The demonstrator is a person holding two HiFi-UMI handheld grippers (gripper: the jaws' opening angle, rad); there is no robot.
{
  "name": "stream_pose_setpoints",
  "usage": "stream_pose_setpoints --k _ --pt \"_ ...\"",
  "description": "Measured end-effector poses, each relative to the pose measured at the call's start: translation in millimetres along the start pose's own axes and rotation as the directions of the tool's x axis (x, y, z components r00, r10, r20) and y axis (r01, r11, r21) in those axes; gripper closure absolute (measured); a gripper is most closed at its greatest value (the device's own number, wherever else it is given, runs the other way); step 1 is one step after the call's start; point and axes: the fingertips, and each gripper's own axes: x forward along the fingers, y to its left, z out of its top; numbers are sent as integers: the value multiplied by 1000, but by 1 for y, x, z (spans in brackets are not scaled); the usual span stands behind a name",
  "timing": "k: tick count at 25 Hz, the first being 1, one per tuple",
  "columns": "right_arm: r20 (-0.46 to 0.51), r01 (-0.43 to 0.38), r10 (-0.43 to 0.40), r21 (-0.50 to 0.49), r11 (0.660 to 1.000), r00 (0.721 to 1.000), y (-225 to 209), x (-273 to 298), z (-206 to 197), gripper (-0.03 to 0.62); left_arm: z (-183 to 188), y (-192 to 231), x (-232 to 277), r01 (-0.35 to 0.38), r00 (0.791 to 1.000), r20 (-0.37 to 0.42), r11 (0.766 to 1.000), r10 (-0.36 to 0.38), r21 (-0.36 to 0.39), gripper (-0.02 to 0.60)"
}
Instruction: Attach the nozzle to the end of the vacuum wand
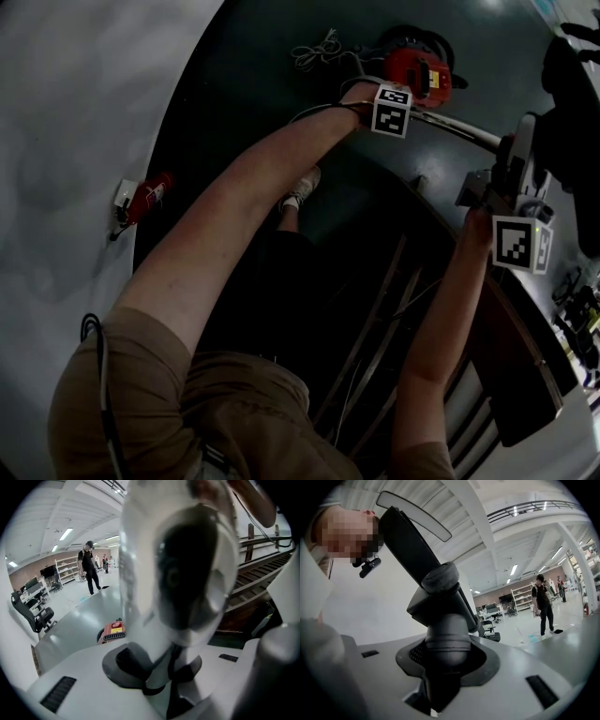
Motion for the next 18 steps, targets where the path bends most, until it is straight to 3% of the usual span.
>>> stream_pose_setpoints --k 6,11,15,18 --pt "206 46 -38 -34 998 978 -4 -15 4 454 0 3 1 -4 1000 8 1000 4 -11 479" --pt "79 -12 16 -51 999 997 8 18 -3 457 -7 13 -10 -9 1000 4 1000 9 -25 480" --pt "187 4 5 -48 999 982 9 13 1 468 -9 13 -9 -40 999 0 998 40 -58 480" --pt "119 -26 30 -32 999 992 8 22 -5 491 -6 17 -7 -57 998 -1 997 57 -52 480"
